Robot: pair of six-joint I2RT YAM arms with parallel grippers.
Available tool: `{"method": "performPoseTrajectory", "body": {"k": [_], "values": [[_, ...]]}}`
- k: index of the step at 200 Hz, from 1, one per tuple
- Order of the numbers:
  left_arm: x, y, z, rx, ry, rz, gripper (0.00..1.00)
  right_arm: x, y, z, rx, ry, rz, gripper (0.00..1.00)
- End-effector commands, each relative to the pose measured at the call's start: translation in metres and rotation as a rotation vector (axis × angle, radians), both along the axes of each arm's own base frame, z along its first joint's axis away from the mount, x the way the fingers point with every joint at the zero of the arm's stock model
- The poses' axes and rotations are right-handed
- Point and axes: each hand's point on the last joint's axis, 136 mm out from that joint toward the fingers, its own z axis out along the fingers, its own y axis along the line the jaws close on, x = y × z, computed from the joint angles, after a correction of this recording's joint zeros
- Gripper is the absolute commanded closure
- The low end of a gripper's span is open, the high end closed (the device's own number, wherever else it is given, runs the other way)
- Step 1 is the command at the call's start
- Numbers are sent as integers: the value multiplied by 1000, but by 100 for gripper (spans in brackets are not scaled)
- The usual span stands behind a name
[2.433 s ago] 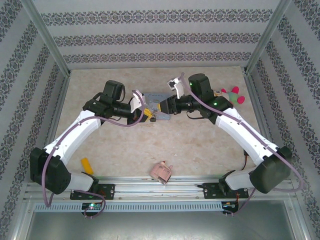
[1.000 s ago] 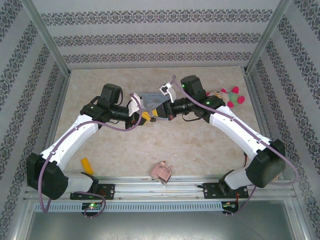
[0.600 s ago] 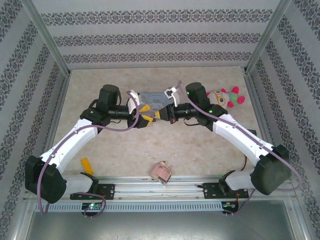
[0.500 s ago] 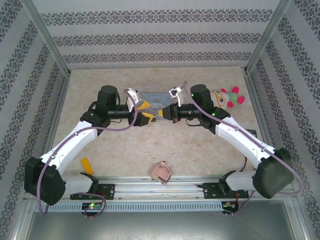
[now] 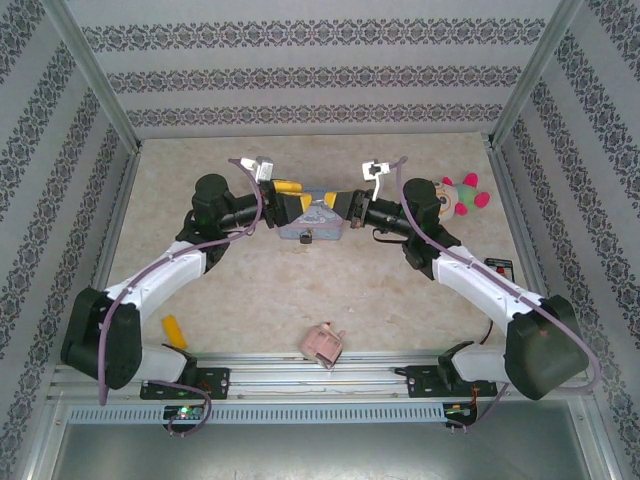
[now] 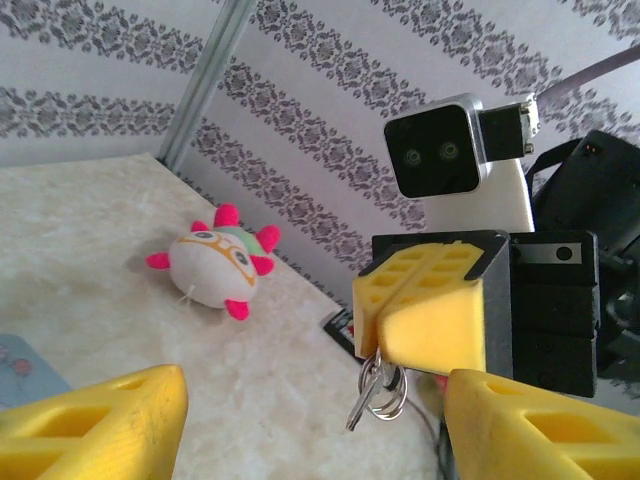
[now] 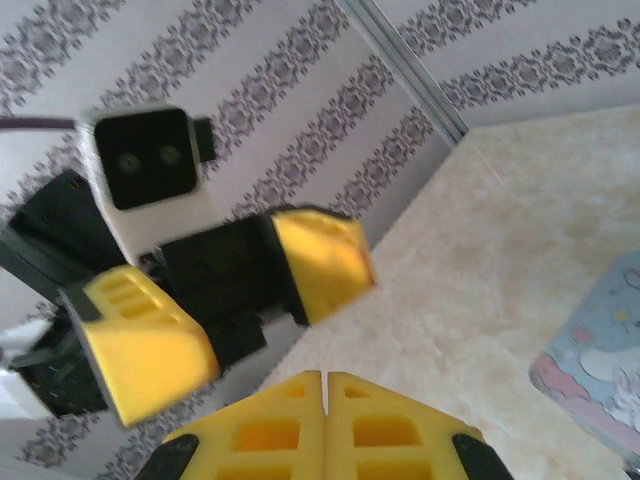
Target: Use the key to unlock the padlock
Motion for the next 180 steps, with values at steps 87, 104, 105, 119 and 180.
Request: {"method": "performPoseTrajectory", "body": {"k": [87,104,105,119,180], "values": [[1,-6,25,-132,-26,-87,45,6,8,46,205,-40,72,100],[0,-6,26,-135,-31,-92,51,6,8,47,206,-38,74,100],[0,-6,26,-135,-31,-92,52,6,8,46,205,-37,74,100],[0,-6,27,-136,-38,-92,57,6,8,45,205,-35,74,100],[-2,-5,32,-148,-63,-96,70,7,9,41,201,-24,73,100]]}}
